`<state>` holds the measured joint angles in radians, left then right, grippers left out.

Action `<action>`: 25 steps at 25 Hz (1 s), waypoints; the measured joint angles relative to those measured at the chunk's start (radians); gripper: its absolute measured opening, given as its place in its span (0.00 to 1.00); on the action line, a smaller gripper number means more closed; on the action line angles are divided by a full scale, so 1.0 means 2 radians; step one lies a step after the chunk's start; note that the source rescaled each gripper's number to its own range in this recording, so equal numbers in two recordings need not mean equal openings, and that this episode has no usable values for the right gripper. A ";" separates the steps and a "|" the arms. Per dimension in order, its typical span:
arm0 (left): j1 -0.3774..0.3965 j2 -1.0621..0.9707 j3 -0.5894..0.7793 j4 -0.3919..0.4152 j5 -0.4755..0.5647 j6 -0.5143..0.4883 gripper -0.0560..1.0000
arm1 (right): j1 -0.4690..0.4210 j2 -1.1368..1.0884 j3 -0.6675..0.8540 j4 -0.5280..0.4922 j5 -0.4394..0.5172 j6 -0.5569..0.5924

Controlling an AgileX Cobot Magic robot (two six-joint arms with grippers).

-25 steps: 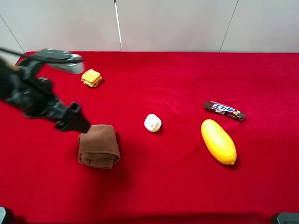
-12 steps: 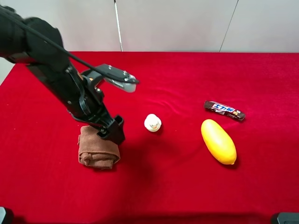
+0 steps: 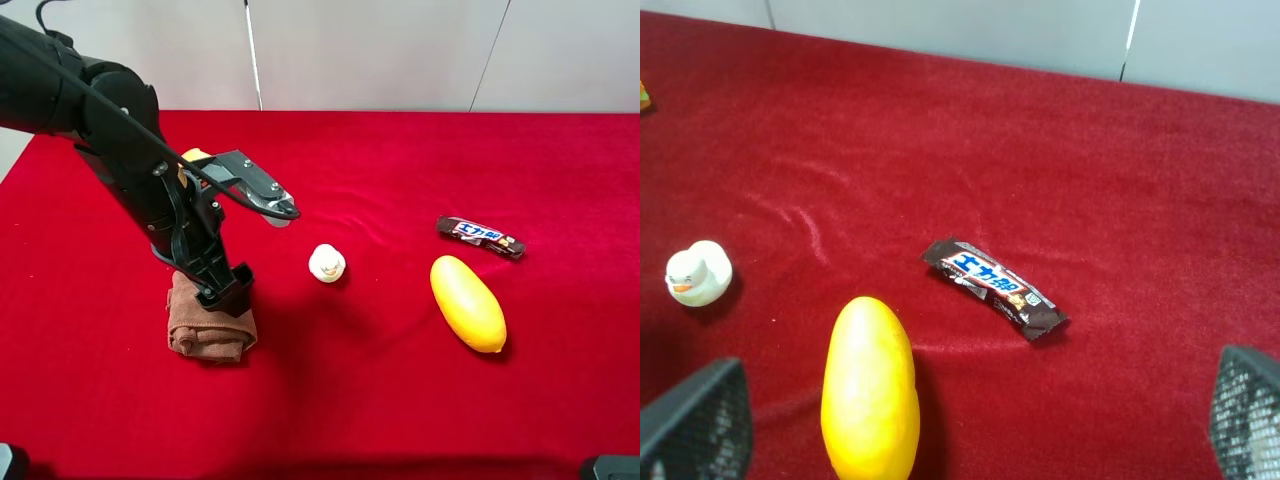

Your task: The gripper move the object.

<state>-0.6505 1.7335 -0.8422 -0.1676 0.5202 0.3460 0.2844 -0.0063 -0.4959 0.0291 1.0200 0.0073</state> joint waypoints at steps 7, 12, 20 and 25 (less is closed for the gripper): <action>-0.002 0.036 0.000 0.004 -0.004 -0.001 0.98 | 0.000 0.000 0.000 0.000 0.000 0.000; -0.002 0.047 0.000 0.006 -0.024 -0.001 0.98 | 0.000 0.000 0.000 0.000 0.000 0.000; -0.002 0.070 0.000 0.007 -0.030 -0.002 0.97 | 0.000 0.000 0.000 0.000 0.001 0.000; -0.002 0.071 0.000 0.007 -0.030 -0.002 0.87 | 0.000 0.000 0.000 0.000 0.001 0.000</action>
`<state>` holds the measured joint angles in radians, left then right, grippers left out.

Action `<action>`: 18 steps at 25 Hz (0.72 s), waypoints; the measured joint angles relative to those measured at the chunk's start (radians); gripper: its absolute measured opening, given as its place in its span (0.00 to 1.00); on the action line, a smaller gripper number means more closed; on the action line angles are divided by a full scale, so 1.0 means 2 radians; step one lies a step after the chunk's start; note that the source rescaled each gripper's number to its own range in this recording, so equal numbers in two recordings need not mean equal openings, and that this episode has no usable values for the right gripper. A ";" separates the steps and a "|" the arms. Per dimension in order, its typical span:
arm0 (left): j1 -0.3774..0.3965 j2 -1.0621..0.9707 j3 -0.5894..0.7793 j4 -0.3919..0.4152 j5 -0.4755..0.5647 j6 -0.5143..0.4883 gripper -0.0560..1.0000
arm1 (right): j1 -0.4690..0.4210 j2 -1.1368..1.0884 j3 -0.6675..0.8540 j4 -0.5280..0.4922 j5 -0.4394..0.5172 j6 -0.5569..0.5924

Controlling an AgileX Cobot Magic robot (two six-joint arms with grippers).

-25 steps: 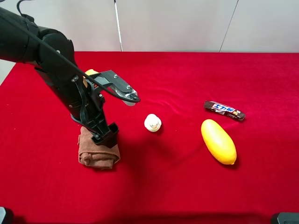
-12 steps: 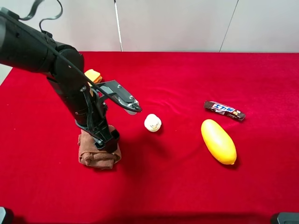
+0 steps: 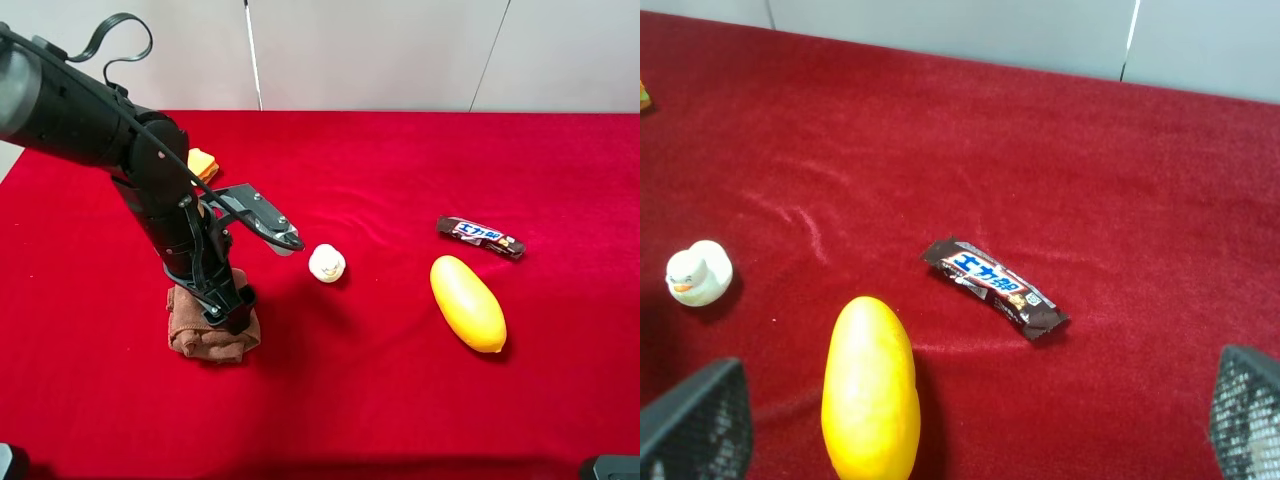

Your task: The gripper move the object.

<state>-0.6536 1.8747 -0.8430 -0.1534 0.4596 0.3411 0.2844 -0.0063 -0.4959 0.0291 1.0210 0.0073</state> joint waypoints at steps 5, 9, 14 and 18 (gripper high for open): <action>0.000 0.000 0.000 0.000 0.000 0.000 0.67 | 0.000 0.000 0.000 0.000 0.000 0.000; 0.000 0.000 0.000 -0.001 0.000 0.000 0.46 | 0.000 0.000 0.000 0.000 0.000 0.000; 0.000 0.000 0.000 -0.002 0.000 0.000 0.16 | 0.000 0.000 0.000 0.000 0.000 0.000; -0.002 0.000 0.000 -0.002 0.000 0.000 0.07 | 0.000 0.000 0.000 0.000 0.000 0.000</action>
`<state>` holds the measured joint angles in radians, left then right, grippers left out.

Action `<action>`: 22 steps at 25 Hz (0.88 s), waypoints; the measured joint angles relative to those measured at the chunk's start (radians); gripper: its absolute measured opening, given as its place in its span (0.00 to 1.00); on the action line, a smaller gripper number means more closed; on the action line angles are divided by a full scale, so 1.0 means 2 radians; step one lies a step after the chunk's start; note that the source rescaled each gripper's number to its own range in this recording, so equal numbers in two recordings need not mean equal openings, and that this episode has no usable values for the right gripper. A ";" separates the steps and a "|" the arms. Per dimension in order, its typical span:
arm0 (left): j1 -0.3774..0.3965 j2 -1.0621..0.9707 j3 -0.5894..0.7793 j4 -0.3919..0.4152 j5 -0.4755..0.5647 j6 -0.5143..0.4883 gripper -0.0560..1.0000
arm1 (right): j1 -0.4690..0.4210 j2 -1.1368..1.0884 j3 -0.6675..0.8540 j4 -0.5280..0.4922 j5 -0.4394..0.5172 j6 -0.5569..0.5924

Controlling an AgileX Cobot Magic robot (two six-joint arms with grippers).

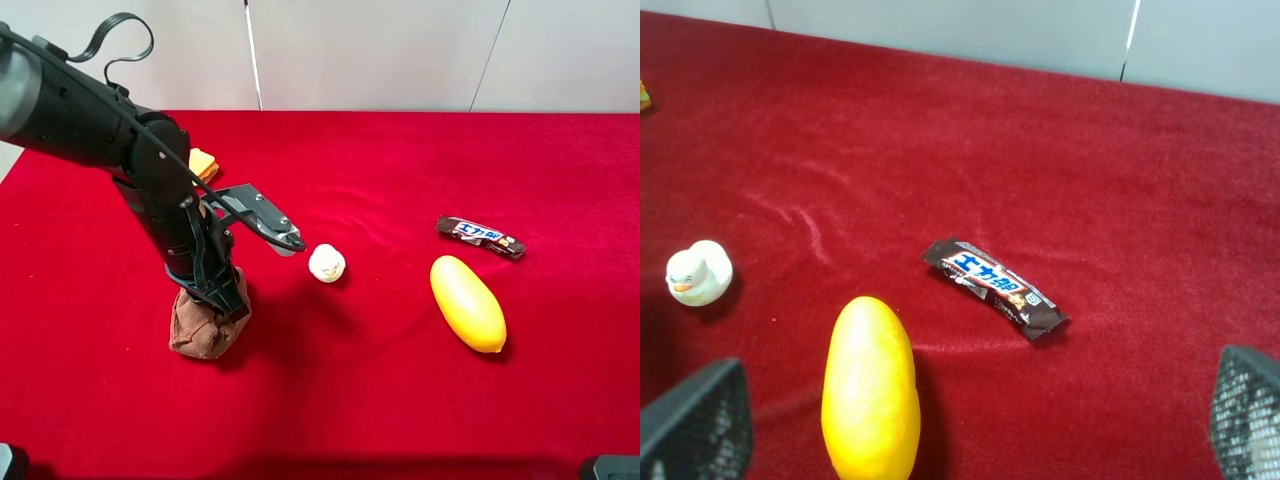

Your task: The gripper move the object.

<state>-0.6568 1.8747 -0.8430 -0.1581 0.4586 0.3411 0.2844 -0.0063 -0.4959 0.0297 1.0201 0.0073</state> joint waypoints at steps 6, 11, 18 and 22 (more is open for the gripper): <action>0.000 0.000 0.000 0.000 0.000 0.000 0.07 | 0.000 0.000 0.000 0.000 0.000 0.000; 0.000 0.000 -0.005 0.000 0.015 -0.004 0.07 | 0.000 0.000 0.000 0.000 0.000 0.000; 0.000 0.000 -0.038 0.013 0.084 -0.020 0.06 | 0.000 0.000 0.000 0.000 0.000 0.000; 0.000 0.000 -0.063 0.020 0.130 -0.033 0.06 | 0.000 0.000 0.000 0.000 0.000 0.000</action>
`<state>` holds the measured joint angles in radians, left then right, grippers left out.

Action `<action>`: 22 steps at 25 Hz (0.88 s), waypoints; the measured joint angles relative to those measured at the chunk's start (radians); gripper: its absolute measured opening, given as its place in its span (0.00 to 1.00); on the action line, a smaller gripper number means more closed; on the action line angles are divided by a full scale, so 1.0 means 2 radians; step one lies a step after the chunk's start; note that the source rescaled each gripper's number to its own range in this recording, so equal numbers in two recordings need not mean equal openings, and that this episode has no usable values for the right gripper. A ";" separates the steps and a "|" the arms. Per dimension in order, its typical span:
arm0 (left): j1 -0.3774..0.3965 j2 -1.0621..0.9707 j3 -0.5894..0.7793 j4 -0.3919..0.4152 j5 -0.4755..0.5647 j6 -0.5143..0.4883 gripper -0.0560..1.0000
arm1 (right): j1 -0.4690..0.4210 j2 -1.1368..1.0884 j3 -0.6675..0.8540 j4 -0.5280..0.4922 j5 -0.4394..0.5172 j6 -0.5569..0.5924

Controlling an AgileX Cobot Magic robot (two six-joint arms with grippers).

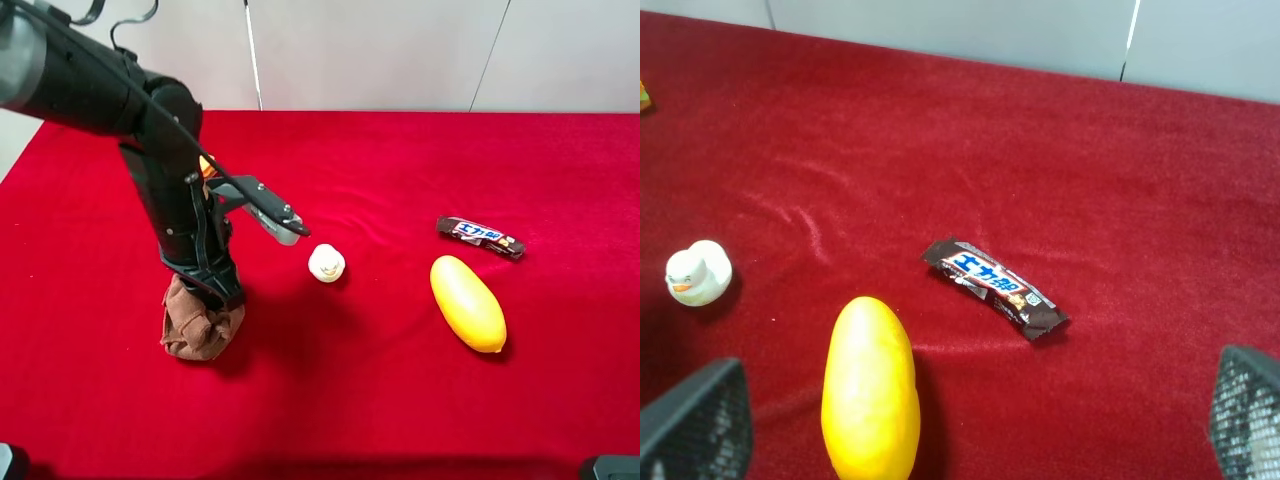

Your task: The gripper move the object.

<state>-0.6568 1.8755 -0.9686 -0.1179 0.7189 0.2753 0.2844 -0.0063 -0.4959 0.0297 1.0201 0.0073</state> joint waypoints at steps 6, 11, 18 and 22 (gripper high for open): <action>0.000 0.000 -0.043 0.007 0.062 -0.013 0.06 | 0.000 0.000 0.000 0.000 0.001 0.000; 0.000 0.000 -0.081 0.010 0.107 -0.018 0.06 | 0.000 0.000 0.000 0.000 0.001 0.000; -0.007 0.001 -0.141 0.035 0.171 -0.047 0.06 | 0.000 0.000 0.000 0.000 0.001 0.000; -0.016 0.001 -0.179 0.047 0.191 -0.053 0.06 | 0.000 0.000 0.000 0.000 0.001 0.000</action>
<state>-0.6889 1.8766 -1.3270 -0.0239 1.1014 0.1693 0.2844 -0.0063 -0.4959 0.0297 1.0212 0.0073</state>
